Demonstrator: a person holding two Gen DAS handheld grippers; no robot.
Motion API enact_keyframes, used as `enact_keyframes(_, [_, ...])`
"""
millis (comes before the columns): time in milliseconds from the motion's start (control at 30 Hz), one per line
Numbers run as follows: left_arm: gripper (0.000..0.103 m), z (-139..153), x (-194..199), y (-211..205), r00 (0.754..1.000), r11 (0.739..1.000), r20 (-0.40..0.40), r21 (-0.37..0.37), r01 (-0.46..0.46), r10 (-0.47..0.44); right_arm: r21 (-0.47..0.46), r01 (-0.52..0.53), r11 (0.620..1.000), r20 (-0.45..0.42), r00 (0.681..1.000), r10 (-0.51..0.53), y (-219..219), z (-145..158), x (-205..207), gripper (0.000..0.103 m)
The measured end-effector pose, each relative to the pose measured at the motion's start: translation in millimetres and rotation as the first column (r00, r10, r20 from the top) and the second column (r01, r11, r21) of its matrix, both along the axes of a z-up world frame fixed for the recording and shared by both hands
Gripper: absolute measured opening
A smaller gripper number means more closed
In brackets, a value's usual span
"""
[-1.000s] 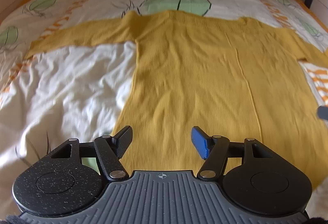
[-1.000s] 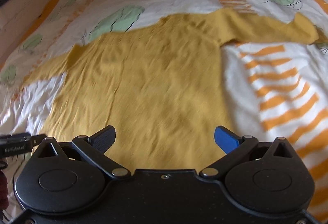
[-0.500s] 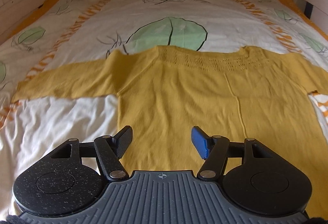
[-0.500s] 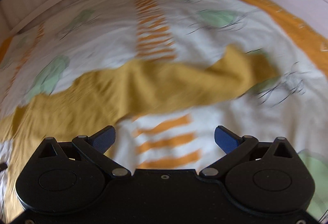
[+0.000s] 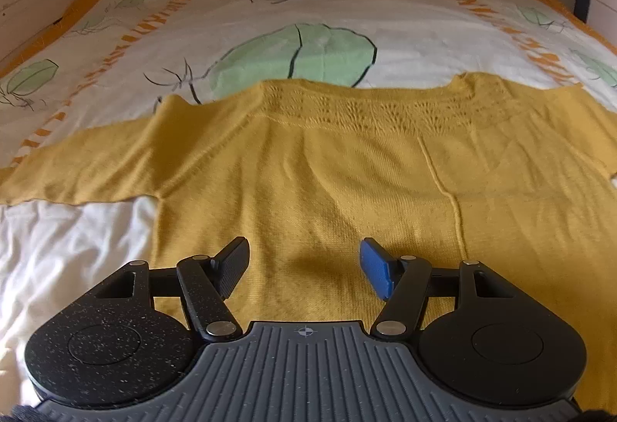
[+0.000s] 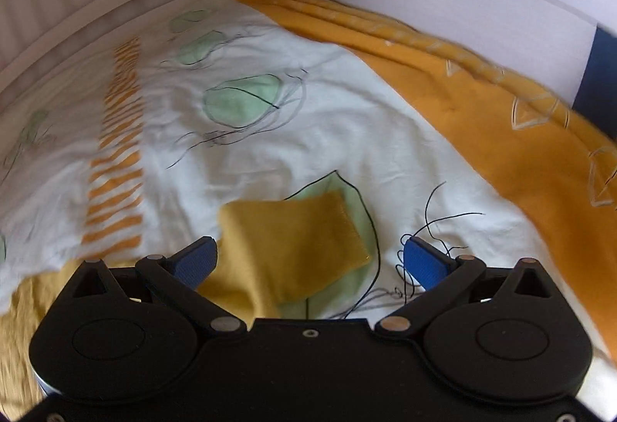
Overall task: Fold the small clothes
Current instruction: 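Move the right gripper to a sweater sleeve cuff and close on it, then lift the sleeve with the right gripper, lay it across the body, open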
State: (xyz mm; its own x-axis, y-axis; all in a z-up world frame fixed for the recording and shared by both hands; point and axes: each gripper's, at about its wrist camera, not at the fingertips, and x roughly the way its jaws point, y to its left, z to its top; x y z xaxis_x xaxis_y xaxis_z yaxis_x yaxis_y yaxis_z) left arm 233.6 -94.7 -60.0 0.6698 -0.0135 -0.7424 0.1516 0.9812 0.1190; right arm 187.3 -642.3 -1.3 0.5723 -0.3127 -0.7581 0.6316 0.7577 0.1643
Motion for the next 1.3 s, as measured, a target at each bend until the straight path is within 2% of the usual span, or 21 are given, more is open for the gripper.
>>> enact_keyframes(100, [0.063,-10.1,1.2,0.5,1.0,1.0,0.006,-0.015,-0.009,0.009,0.015,0.024,1.0,-0.013,1.0,-0.024,-10.6,-17.4,6.8,0.103])
enact_keyframes(300, [0.079,-20.3,-6.1,10.5,0.996,0.997,0.076,-0.07,-0.031,0.037,0.028,0.01,1.0,-0.031,0.999,-0.009,-16.7,-42.6,18.8,0.102])
enact_keyframes(400, [0.082,-23.6,-7.4,12.2,0.995,0.996,0.088,-0.086,-0.035,0.043,0.05,0.022,0.999,-0.035,0.999,-0.02,-20.6,-50.5,21.6,0.102])
enact_keyframes(433, [0.082,-23.4,-7.1,11.4,0.995,0.996,0.088,-0.083,-0.034,0.041,0.063,0.03,0.998,-0.038,0.999,-0.028,-22.5,-53.7,22.3,0.099])
enact_keyframes(467, [0.082,-23.6,-7.1,10.9,0.995,0.996,0.086,-0.08,-0.033,0.04,0.074,0.036,0.997,-0.041,0.999,-0.033,-24.0,-56.8,22.9,0.094])
enact_keyframes(500, [0.083,-23.5,-6.8,10.8,0.996,0.996,0.085,-0.079,-0.032,0.039,0.086,0.04,0.995,-0.047,0.998,-0.036,-25.3,-59.7,23.3,0.079])
enact_keyframes(533, [0.083,-23.4,-6.5,10.8,0.996,0.996,0.083,-0.078,-0.031,0.038,0.084,0.047,0.995,-0.053,0.998,-0.043,-25.5,-62.0,23.4,0.071])
enact_keyframes(567, [0.083,-23.4,-5.8,10.6,0.996,0.997,0.079,-0.077,-0.03,0.037,0.071,0.054,0.996,-0.061,0.997,-0.05,-24.6,-62.4,23.1,0.069])
enact_keyframes(600, [0.083,-23.0,-4.9,10.3,0.997,0.997,0.074,-0.076,-0.028,0.034,0.063,0.05,0.997,-0.059,0.997,-0.046,-23.8,-62.1,22.5,0.062])
enact_keyframes(633, [0.083,-23.0,-3.9,10.7,0.998,0.997,0.065,-0.073,-0.023,0.028,0.059,0.038,0.998,-0.052,0.998,-0.035,-23.1,-61.1,21.8,0.042])
enact_keyframes(667, [0.083,-21.8,-3.0,10.8,0.998,0.997,0.053,-0.071,-0.017,0.021,0.055,0.032,0.998,-0.047,0.998,-0.029,-22.9,-58.9,20.6,0.027])
enact_keyframes(700, [0.082,-19.4,-1.3,11.2,0.999,0.997,0.036,-0.071,-0.01,0.012,0.055,0.034,0.998,-0.04,0.999,-0.032,-23.5,-55.3,18.4,0.018])
enact_keyframes(733, [0.081,-16.5,0.7,12.0,1.0,0.997,0.016,-0.077,-0.002,0.003,0.06,0.038,0.997,-0.024,0.999,-0.037,-24.5,-51.0,15.6,0.015])
enact_keyframes(833, [0.081,-6.3,5.3,17.8,0.999,0.993,-0.038,-0.12,0.016,-0.02,0.023,0.062,0.998,0.007,0.998,-0.063,-26.6,-30.4,6.3,0.015])
enact_keyframes(900, [0.081,1.9,4.9,21.9,0.999,0.99,-0.043,-0.142,0.019,-0.026,-0.025,0.074,0.997,0.009,0.997,-0.074,-28.1,-12.5,-0.7,0.014])
enact_keyframes(1033, [0.081,19.3,6.9,26.4,0.997,0.988,-0.047,-0.145,0.055,-0.063,-0.054,0.082,0.995,0.044,0.996,-0.08,-28.0,23.9,-13.1,0.014])
enact_keyframes(1167, [0.081,35.2,12.6,36.0,0.993,0.983,-0.06,-0.157,0.094,-0.105,-0.092,0.01,0.996,0.084,0.997,-0.002,-0.4,59.1,-7.4,0.014])
enact_keyframes(1300, [0.081,50.3,14.5,52.0,0.993,0.982,-0.024,-0.15,0.113,-0.118,-0.112,-0.095,0.989,0.165,0.98,0.113,46.3,98.5,7.1,0.014])
